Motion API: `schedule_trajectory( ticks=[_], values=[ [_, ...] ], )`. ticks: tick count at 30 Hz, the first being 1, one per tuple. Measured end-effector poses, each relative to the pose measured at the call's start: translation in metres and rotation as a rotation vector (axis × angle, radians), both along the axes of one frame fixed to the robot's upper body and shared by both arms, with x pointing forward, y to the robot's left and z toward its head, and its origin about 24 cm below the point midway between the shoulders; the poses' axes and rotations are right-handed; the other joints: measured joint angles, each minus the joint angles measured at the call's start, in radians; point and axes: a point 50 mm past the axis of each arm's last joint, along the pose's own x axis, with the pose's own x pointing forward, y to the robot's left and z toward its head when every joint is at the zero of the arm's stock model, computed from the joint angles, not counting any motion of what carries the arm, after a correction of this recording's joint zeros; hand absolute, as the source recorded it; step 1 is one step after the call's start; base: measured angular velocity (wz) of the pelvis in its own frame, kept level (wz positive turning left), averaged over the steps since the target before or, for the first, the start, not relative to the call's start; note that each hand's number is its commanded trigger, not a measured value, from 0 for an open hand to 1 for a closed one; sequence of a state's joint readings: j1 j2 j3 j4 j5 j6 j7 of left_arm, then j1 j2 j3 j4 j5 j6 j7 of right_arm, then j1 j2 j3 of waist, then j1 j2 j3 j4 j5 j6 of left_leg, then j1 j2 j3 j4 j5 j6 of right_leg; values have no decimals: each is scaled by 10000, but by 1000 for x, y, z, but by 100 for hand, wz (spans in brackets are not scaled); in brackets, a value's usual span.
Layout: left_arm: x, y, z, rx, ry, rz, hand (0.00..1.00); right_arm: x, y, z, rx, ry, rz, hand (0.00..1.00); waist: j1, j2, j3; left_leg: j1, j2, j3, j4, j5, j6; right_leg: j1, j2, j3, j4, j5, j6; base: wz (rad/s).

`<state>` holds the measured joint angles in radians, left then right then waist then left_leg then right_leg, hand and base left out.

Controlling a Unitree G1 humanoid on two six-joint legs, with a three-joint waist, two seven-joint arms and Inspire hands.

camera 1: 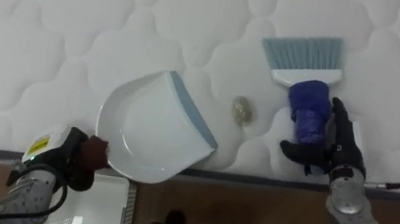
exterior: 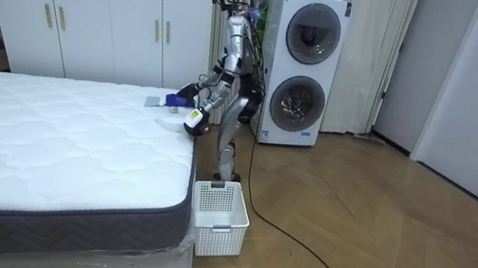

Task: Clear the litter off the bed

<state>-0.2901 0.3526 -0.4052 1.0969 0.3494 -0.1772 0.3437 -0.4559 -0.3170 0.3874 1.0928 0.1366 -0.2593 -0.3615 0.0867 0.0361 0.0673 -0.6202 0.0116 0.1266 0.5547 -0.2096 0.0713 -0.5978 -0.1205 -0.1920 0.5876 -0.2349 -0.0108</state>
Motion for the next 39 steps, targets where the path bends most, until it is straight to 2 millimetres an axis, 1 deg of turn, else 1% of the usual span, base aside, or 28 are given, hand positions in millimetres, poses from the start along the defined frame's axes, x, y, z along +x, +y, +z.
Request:
schedule_trajectory(
  ticks=[3,6,9,13,16,18,22,26,29,31,35,38,39],
  values=[
    [0,0,0,-18,-13,7,100,3,-12,5,-735,138,-107,100,9,-1,-1,-6,-2,-39,17,5,-5,19,6,-37,-1,2,0,4],
    [1,-1,1,-29,-90,-13,100,6,-16,8,-1137,137,-312,100,49,-1,-1,1,11,-49,17,14,-22,27,25,-46,19,9,-11,2],
    [3,-2,2,-36,-142,-13,100,5,-19,6,-1396,343,-717,100,71,8,5,19,33,-51,88,-4,-52,29,38,-79,124,28,-45,0],
    [4,-3,3,-35,-163,-31,100,3,-18,3,-1554,602,-768,100,117,14,9,15,71,-49,101,-27,-85,35,55,-139,153,28,-45,1],
    [4,-6,2,-49,-155,37,100,0,-16,-1,-1535,722,-826,100,233,25,15,15,105,-53,75,-46,-112,47,99,-129,117,31,-55,0],
    [3,-7,0,-30,-69,125,100,-2,-15,-4,-1499,760,-841,100,268,57,34,14,144,-66,47,-55,-122,98,160,-129,17,54,-98,0],
    [3,-9,-1,-25,-24,168,100,-6,-17,-7,-1516,869,-927,100,229,92,54,-3,118,-144,-5,-55,-124,105,149,-184,-21,55,-103,5],
    [2,-9,-1,-19,-15,182,100,-8,-19,-8,-1302,844,-1250,100,214,111,45,-4,100,-142,12,-51,-122,106,120,-190,1,39,-103,0],
    [3,-10,-1,-21,-19,187,100,-9,-21,-8,-1285,762,-1455,100,199,112,42,9,68,-144,34,-48,-117,143,56,-253,19,14,-91,2],
    [3,-10,-1,-5,-26,201,100,-10,-22,-9,-1319,752,-1518,100,118,112,42,13,14,-214,98,-44,-109,189,3,-314,26,-12,-60,10],
    [4,-10,0,29,-43,212,100,-8,-23,-6,-1551,685,-1514,100,45,108,39,-2,-66,-246,20,-43,-83,175,-60,-297,68,-50,-5,7],
    [6,-12,2,23,-110,158,100,-8,-28,-4,-2219,703,-1279,100,-4,85,33,9,-170,-239,58,-18,-38,107,-190,-300,277,-115,36,7],
    [7,-12,2,104,-109,80,100,-6,-32,0,-2639,676,-1097,100,-3,47,30,12,-258,-212,98,-2,-10,-3,-329,-270,511,-168,58,4]
  ],
)
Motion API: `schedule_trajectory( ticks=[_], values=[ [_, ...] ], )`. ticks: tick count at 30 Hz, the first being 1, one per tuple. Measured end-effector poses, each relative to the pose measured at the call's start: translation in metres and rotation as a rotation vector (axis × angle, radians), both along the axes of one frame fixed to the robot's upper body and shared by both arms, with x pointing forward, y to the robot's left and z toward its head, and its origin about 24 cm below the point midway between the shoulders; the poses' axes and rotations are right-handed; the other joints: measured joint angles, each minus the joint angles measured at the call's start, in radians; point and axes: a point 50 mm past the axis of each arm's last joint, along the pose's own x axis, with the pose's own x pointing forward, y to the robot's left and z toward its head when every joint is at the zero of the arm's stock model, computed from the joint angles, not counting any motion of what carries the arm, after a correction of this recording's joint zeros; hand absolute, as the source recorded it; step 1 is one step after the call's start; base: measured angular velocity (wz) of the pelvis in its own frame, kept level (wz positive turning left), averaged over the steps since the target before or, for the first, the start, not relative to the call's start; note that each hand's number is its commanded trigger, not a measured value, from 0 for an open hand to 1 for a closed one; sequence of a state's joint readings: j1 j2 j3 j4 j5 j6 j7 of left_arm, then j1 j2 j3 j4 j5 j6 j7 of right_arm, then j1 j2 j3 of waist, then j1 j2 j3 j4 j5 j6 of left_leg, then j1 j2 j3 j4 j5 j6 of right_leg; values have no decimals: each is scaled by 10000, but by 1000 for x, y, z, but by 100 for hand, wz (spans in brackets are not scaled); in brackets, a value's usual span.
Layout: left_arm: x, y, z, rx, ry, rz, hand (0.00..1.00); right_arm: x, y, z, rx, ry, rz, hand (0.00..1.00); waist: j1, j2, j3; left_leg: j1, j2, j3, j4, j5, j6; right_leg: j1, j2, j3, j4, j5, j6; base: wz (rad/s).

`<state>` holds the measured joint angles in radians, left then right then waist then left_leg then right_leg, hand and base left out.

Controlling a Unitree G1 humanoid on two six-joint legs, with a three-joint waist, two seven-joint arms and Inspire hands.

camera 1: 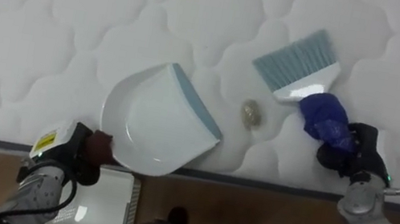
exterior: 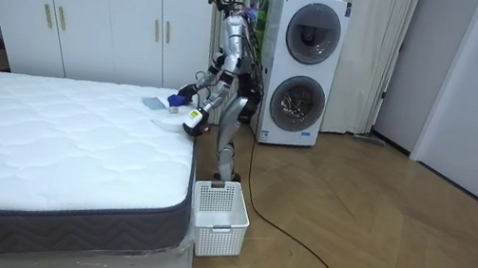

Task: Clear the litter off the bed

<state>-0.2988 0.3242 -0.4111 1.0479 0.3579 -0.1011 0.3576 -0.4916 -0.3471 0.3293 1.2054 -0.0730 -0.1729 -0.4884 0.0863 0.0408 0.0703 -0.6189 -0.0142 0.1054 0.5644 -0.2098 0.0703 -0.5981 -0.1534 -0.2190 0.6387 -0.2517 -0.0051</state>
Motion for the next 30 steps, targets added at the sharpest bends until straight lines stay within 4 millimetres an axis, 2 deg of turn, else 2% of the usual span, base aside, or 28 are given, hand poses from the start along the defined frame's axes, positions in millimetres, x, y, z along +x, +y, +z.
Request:
schedule_trajectory(
  ticks=[2,4,5,7,9,13,15,16,18,25,30],
  values=[
    [3,-1,2,265,-5,-239,100,2,-8,6,-721,71,279,100,18,-78,10,-7,-96,45,49,13,22,-115,-155,5,272,-84,-1,5],
    [7,3,7,549,-55,-391,100,9,-12,15,-1478,135,562,100,41,-323,72,-17,-144,138,21,20,34,-252,-209,158,411,-184,-26,-3],
    [8,5,8,603,-32,-391,100,11,-12,17,-1590,156,628,100,55,-423,53,-26,-131,200,-12,19,34,-316,-198,223,422,-189,-36,-15],
    [6,11,9,743,3,-341,100,17,-12,24,-2237,207,970,100,43,-620,51,-15,-54,301,-47,30,29,-318,-166,256,336,-176,-54,-16],
    [6,18,11,1021,13,-374,100,20,-22,33,-3575,460,1452,100,50,-829,50,16,29,310,18,31,30,-216,-63,241,247,-139,-75,-8],
    [5,27,14,1582,40,-577,100,23,-37,47,-5319,764,1909,100,65,-984,20,79,206,305,6,31,29,-16,175,219,-141,100,-87,-9],
    [8,29,19,1797,-77,-778,100,25,-44,57,-6271,891,2188,100,45,-1089,25,85,206,310,-24,34,27,-1,178,231,-206,122,-83,-6],
    [7,31,19,1875,-53,-785,100,27,-44,59,-6735,1008,2370,100,53,-1202,28,142,191,346,-86,39,21,-1,180,269,-200,128,-76,-6],
    [6,33,19,1933,38,-752,100,28,-43,59,-7150,1102,2586,100,62,-1300,21,214,207,353,-124,42,16,60,200,267,-240,170,-80,-2],
    [7,34,19,2160,256,-1078,100,31,-44,67,-8598,1322,3137,100,207,-1338,35,382,224,336,-244,42,17,270,229,216,-380,262,-77,-2],
    [8,38,23,2340,341,-1272,100,44,-39,84,-10310,1448,3982,100,272,-1363,46,488,294,335,-388,59,-14,381,333,206,-600,361,-100,-3]
  ],
)
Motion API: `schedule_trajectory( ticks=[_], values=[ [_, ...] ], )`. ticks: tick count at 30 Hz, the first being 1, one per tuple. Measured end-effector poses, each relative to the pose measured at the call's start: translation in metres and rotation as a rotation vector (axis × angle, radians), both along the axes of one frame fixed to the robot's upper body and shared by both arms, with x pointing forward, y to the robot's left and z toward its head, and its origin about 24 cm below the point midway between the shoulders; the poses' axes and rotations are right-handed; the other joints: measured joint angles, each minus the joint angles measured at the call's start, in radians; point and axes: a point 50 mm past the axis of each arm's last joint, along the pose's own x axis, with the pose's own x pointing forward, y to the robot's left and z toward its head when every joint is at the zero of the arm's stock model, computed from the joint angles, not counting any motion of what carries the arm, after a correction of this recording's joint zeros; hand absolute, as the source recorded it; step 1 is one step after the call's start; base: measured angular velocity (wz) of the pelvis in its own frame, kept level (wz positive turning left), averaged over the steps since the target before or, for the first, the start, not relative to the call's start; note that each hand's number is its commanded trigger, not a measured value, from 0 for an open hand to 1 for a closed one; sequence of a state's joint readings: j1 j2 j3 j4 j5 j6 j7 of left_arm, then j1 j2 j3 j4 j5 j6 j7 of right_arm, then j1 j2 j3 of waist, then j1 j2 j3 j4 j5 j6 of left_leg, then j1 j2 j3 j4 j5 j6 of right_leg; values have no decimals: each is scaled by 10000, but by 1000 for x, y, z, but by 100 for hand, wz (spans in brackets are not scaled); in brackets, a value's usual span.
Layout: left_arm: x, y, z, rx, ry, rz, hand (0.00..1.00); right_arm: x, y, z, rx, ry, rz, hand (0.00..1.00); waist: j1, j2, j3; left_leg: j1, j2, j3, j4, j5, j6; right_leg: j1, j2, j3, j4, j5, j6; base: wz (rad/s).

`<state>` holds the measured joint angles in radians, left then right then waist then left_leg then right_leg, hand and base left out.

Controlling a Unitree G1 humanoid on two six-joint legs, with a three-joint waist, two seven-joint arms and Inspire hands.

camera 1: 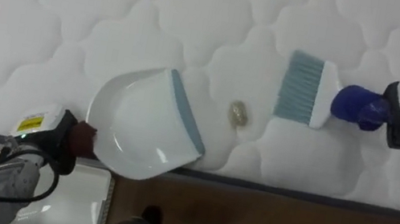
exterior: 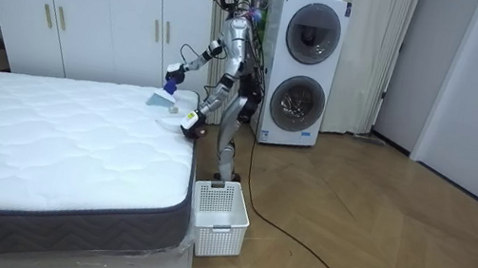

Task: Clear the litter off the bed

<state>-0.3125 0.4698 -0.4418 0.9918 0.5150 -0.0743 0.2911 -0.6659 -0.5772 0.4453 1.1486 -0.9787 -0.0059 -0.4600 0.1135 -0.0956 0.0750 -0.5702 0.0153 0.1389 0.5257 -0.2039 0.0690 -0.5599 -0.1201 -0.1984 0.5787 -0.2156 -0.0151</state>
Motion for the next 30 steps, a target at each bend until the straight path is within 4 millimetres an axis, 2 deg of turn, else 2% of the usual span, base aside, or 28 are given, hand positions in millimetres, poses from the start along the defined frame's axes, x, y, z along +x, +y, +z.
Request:
schedule_trajectory(
  ticks=[2,6,8,15,28,30],
  values=[
    [1,1,1,41,50,-26,100,3,1,6,-560,29,291,100,-7,-30,4,53,-5,0,-126,9,-15,54,-2,-43,-99,23,-10,0],
    [4,8,9,492,-28,-285,100,9,10,14,-1687,38,953,100,24,-238,18,21,126,38,-62,29,-49,110,44,-151,-270,95,-75,-2],
    [6,9,12,624,-129,-421,100,12,13,20,-2123,-71,1254,100,19,-248,22,13,168,30,-55,30,-51,159,65,-267,-384,151,-93,-2],
    [9,12,16,961,-175,-592,100,18,25,32,-3068,-219,2047,100,18,-283,33,24,247,42,28,17,-71,208,174,-242,-502,224,-104,-2],
    [9,12,15,913,-28,-605,100,15,41,21,-3465,481,2275,100,16,-279,34,31,266,37,-175,9,-96,215,278,-256,-682,303,-125,-1],
    [10,11,16,871,-77,-659,100,15,42,21,-3449,475,2274,100,22,-279,33,47,273,33,-342,40,-127,240,339,-252,-906,418,-119,-5]
  ],
)
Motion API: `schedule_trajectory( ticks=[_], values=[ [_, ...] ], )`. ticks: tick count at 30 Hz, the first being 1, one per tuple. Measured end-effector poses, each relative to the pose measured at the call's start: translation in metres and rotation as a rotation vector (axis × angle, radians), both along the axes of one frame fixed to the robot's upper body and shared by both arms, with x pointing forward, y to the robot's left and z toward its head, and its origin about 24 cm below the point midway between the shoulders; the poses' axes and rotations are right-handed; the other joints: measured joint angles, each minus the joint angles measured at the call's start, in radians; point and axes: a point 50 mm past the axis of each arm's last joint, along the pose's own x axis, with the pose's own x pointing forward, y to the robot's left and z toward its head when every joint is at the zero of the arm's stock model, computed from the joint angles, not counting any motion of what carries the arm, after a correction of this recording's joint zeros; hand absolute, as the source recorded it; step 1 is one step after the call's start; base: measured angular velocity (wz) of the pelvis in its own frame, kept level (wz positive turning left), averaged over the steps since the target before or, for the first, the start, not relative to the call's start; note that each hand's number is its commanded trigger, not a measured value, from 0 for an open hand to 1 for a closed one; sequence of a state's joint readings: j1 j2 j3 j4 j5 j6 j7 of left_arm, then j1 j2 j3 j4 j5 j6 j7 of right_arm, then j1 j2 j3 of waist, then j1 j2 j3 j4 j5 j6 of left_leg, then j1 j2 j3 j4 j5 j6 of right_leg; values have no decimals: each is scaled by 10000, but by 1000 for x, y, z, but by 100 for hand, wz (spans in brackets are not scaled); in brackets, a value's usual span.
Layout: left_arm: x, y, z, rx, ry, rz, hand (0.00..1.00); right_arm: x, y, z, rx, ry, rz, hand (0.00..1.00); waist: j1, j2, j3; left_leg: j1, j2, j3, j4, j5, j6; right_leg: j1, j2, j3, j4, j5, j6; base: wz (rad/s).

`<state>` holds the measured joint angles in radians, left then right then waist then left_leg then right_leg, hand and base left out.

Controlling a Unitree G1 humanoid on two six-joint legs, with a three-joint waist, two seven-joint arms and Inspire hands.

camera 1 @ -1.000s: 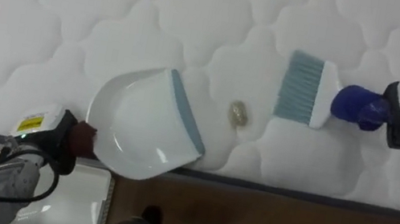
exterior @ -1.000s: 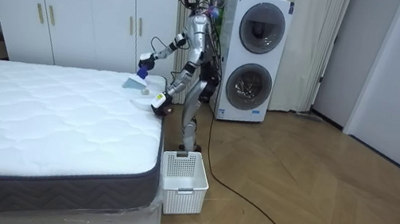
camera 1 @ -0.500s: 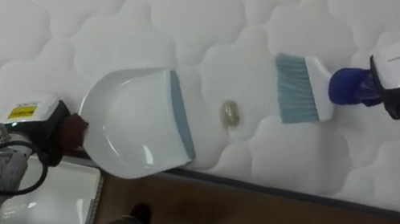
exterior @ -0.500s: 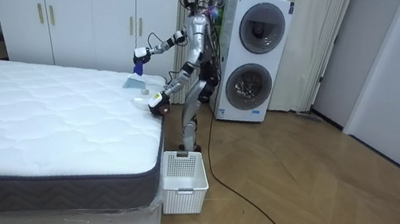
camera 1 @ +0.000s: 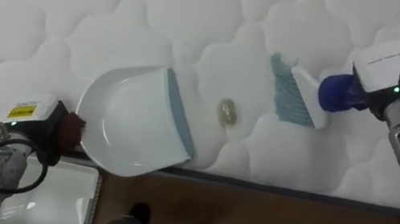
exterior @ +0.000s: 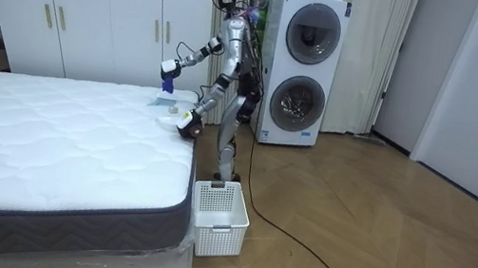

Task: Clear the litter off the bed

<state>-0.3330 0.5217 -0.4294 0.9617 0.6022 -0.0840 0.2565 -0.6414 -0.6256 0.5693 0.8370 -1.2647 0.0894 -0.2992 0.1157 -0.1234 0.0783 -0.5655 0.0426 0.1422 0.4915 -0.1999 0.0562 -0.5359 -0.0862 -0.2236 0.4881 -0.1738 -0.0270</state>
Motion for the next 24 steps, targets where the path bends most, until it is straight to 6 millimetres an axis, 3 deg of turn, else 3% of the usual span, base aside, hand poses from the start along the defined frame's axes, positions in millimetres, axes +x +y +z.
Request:
schedule_trajectory(
  ticks=[10,16,19,24],
  values=[
    [-4,-2,-5,-50,164,-72,100,-5,9,-9,644,438,-200,100,10,36,-13,280,151,-8,-174,39,-50,514,223,-165,-769,260,-14,-3],
    [-4,-7,-7,-122,156,-171,100,-8,28,-7,1080,639,253,100,-87,210,-15,352,160,7,-219,39,-61,567,215,-232,-738,265,-25,-3],
    [-5,-8,-9,-139,240,-237,100,-9,46,-4,2137,1084,432,100,-71,212,-18,382,169,92,-279,59,-98,465,221,-160,-649,293,-71,-14],
    [-11,-10,-16,-180,321,-96,100,-19,88,-16,5937,2837,823,100,-20,238,-35,440,176,137,-259,87,-142,392,169,-230,-407,224,-161,-3]
  ],
)
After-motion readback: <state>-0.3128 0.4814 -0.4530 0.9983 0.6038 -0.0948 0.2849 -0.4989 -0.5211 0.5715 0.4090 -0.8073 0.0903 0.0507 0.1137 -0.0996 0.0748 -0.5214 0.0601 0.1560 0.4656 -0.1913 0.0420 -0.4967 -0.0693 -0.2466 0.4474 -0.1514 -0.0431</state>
